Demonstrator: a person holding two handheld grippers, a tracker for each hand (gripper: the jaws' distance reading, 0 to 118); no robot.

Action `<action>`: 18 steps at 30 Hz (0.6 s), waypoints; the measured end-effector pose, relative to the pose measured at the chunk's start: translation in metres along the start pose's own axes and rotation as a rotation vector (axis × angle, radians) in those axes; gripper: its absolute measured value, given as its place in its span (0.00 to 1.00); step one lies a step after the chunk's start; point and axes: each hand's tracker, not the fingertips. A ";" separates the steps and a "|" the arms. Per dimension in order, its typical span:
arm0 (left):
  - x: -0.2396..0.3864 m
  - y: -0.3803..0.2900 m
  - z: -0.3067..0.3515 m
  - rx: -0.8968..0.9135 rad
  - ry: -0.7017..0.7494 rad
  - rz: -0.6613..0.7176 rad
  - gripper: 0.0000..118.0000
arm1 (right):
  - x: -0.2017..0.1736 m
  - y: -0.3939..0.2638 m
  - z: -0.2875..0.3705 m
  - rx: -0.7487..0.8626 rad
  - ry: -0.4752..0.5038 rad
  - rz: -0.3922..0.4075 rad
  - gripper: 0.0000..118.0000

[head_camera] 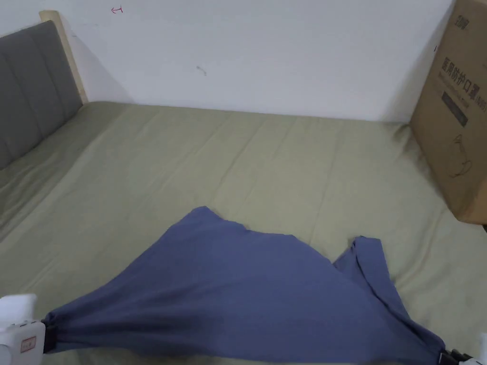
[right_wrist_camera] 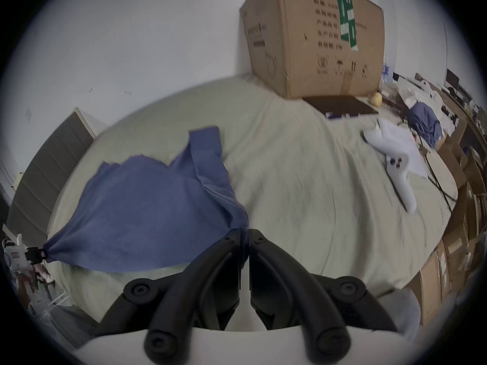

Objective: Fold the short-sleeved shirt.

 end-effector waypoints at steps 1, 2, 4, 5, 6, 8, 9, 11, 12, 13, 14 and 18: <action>0.000 -0.003 -0.004 -0.024 -0.003 0.002 0.03 | 0.000 -0.004 -0.004 -0.032 -0.001 -0.002 0.04; -0.001 -0.005 -0.009 -0.057 -0.010 0.015 0.03 | -0.001 -0.008 -0.012 -0.056 -0.016 0.003 0.04; 0.003 -0.008 -0.019 -0.092 0.000 0.022 0.03 | -0.004 -0.013 -0.025 -0.123 -0.043 0.009 0.04; 0.005 -0.009 -0.024 -0.113 0.002 0.023 0.04 | -0.004 -0.014 -0.032 -0.155 -0.037 0.001 0.04; -0.002 -0.009 -0.041 -0.160 0.004 0.018 0.05 | -0.005 -0.014 -0.036 -0.178 -0.032 -0.013 0.04; -0.001 -0.003 -0.051 -0.185 0.000 0.021 0.06 | -0.007 -0.011 -0.034 -0.145 -0.038 -0.021 0.04; 0.000 0.001 -0.049 -0.191 -0.005 0.029 0.17 | -0.009 -0.008 -0.032 -0.141 -0.040 -0.018 0.05; 0.000 0.005 -0.044 -0.164 -0.015 0.064 0.63 | -0.009 0.003 -0.021 -0.111 -0.023 -0.003 0.28; 0.002 0.010 -0.037 -0.138 -0.029 0.086 0.82 | -0.010 0.009 -0.016 -0.083 -0.001 -0.004 0.56; 0.004 0.018 -0.026 -0.075 -0.059 0.112 0.83 | -0.012 0.019 -0.008 -0.044 0.019 -0.005 0.73; 0.010 0.025 -0.014 -0.012 -0.105 0.128 0.83 | -0.015 0.028 0.003 0.008 0.033 -0.007 0.79; 0.022 0.047 0.001 0.197 -0.168 0.103 0.83 | -0.018 0.037 0.007 0.211 0.082 0.022 0.80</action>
